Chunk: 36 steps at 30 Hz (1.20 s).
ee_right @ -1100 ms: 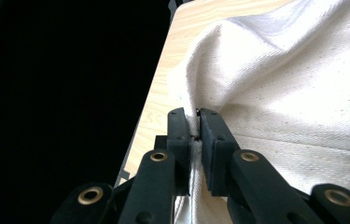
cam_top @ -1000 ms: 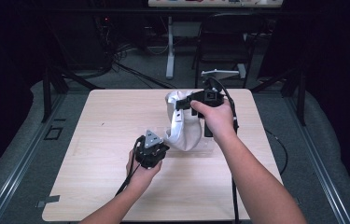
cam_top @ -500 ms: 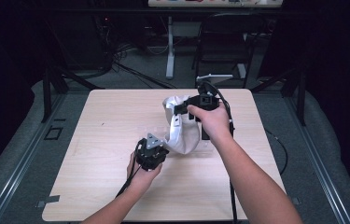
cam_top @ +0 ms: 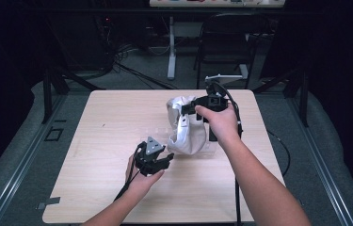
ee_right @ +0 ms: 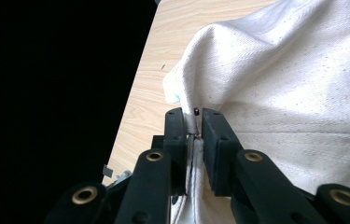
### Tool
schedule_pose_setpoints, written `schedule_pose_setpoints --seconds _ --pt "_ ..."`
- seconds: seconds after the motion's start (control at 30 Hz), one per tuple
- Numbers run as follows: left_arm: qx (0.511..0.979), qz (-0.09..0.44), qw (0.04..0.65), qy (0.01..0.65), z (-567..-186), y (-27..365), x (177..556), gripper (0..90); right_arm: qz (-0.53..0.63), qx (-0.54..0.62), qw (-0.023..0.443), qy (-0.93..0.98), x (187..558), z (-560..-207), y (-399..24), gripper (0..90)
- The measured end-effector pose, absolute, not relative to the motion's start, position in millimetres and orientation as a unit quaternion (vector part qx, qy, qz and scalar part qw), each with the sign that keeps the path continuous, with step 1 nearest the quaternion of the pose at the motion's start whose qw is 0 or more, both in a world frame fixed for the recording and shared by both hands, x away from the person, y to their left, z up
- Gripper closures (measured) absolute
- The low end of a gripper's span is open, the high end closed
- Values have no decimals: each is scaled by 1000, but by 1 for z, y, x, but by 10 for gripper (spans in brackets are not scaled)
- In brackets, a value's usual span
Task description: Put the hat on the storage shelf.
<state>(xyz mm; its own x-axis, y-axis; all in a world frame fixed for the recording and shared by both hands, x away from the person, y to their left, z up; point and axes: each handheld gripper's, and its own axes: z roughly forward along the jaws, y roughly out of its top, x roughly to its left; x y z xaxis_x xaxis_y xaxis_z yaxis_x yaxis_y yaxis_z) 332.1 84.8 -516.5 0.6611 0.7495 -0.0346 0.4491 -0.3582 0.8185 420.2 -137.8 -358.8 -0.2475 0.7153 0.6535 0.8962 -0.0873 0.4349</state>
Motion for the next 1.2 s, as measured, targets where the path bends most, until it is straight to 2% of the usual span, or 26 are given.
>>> schedule_pose_setpoints --seconds 0.3,0.6,0.8,0.97,1.2 --pt "790 177 457 367 -505 101 320 506 -435 -589 90 -675 405 -349 -152 758" --pt "789 182 451 374 -505 124 312 499 -435 -588 68 -679 391 -349 -168 705" --pt "791 188 438 384 -511 146 310 491 -435 -586 65 -680 377 -357 -179 651" --pt "782 185 436 405 -520 167 308 482 -434 -586 45 -683 365 -366 -185 589" --pt "773 186 431 426 -530 184 311 473 -421 -585 9 -694 347 -386 -194 556"
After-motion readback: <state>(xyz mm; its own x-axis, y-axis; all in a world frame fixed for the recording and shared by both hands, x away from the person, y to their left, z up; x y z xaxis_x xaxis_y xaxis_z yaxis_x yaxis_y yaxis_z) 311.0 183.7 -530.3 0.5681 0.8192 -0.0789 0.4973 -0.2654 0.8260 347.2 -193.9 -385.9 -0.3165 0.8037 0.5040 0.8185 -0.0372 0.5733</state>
